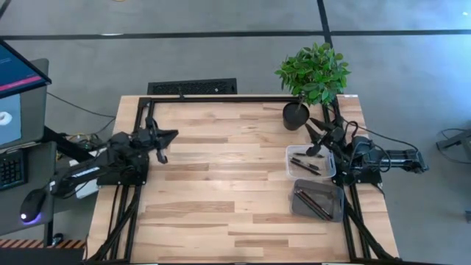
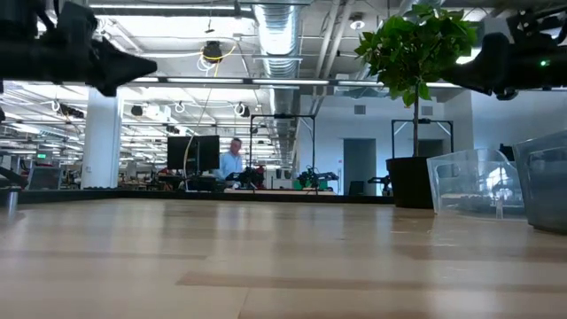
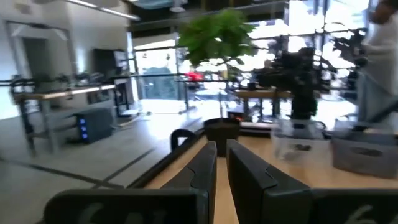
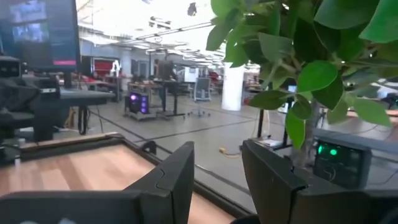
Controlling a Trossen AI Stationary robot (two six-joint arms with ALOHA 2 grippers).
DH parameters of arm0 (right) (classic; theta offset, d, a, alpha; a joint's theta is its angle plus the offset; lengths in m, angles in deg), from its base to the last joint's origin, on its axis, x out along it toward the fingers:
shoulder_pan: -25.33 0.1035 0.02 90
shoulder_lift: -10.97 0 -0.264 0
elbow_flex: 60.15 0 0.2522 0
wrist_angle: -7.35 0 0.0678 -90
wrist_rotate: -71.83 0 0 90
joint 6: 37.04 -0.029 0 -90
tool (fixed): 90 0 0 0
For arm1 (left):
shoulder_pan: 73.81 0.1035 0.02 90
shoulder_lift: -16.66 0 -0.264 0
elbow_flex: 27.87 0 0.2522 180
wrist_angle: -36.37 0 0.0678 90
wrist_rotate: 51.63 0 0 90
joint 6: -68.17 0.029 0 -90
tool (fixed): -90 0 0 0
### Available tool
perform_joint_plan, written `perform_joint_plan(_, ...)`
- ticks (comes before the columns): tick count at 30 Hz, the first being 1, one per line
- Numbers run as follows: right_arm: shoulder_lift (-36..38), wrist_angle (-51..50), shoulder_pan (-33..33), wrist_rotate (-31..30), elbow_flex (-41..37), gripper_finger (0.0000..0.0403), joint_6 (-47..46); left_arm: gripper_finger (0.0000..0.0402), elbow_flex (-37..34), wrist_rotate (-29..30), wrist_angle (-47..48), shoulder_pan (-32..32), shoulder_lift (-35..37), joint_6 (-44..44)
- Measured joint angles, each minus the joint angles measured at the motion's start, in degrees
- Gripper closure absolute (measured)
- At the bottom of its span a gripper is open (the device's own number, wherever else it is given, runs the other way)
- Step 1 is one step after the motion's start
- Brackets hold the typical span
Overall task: Sort pens & pencils
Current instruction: Return to Home Position
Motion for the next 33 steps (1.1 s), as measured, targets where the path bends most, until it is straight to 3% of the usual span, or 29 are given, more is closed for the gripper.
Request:
perform_joint_plan(4,0.0,-0.3,0.0,-0.7,0.0,0.0244,1.9,0.0373,-3.0,4.3,-3.5,0.0,0.0,-2.2)
perform_joint_plan(10,0.0,-3.1,0.0,-0.4,0.0,0.0244,3.4,0.0373,-3.0,11.9,2.0,0.0,-0.2,-2.3)
perform_joint_plan(18,0.0,-4.3,0.0,-0.3,0.0,0.0244,3.4,0.0373,-3.0,11.4,2.1,0.0,-0.8,4.1)
perform_joint_plan(33,0.0,-4.3,0.0,-0.2,-0.1,0.0244,3.4,0.0373,-3.1,11.3,2.2,0.0,-0.8,4.0)
